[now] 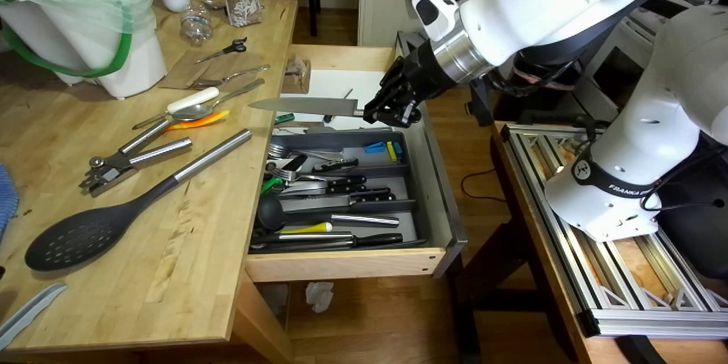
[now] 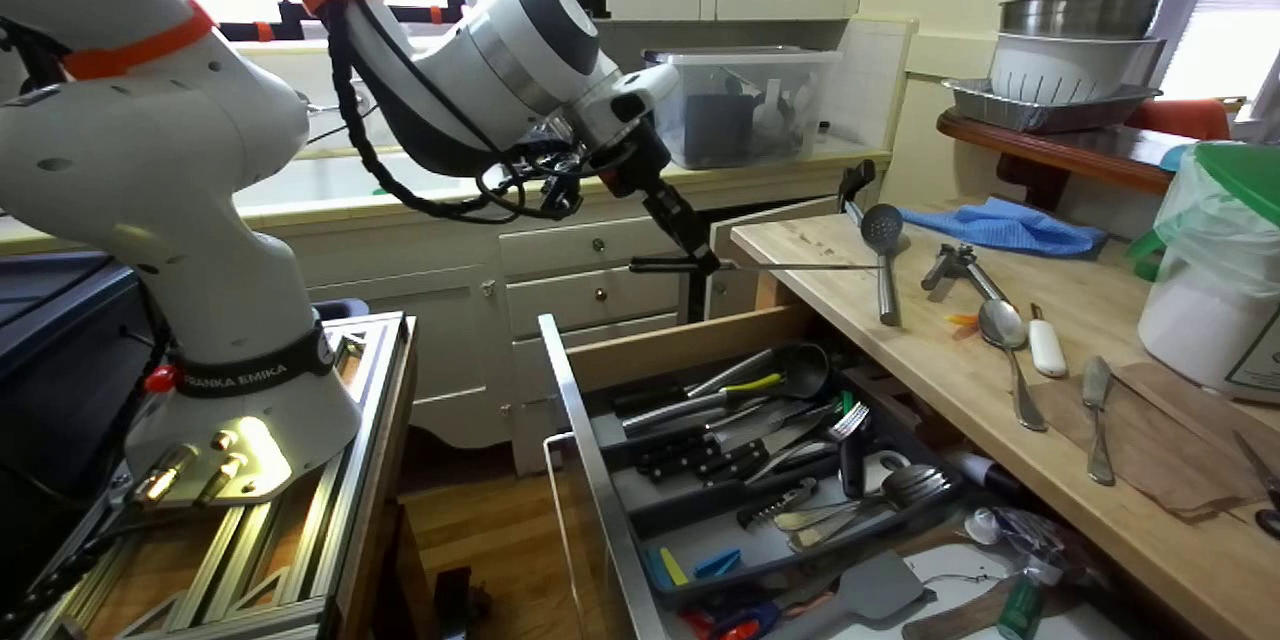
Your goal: Take the big knife out of the drawer
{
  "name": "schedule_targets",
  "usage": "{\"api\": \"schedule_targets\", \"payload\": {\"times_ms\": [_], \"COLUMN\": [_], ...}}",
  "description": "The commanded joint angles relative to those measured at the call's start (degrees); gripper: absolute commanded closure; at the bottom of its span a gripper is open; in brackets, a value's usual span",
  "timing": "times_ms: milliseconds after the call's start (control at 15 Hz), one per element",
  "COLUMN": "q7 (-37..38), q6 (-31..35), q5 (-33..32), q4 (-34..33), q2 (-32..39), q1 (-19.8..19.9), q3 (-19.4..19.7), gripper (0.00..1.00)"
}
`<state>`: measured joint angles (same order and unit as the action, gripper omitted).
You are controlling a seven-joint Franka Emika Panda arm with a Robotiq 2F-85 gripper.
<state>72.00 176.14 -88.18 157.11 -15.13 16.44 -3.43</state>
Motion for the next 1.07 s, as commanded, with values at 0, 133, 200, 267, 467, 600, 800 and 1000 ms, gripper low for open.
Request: {"api": "schedule_targets", "payload": {"times_ms": [0,133,200,267,467,600,800,1000], "q7": [1.30,1.08,0.82,0.51,-0.59,-1.70,-2.40,-3.28], "q6": [2.53,3.00,3.17,3.51,4.55,6.58,8.12,9.72], "q5": [-5.47,-7.37,-8.53,-9.55,-12.41,-13.70,-16.75,-19.21], "q4": [-0.52,-1.04,-1.51,-2.01,-3.79,-5.13,-7.54,-10.34], "q2": [-0.31,0.09,0.33,0.70,2.36,3.92,4.74,6.55], "q1": [0.38,0.24,0.18,0.09,-0.14,-0.28,-0.86,-1.52], "q3": [0.39,0.50,0.51,0.55,0.64,0.87,0.72,0.82], "gripper": [0.95,0.95,0.95,0.95,0.95,0.95,0.95,0.95]}}
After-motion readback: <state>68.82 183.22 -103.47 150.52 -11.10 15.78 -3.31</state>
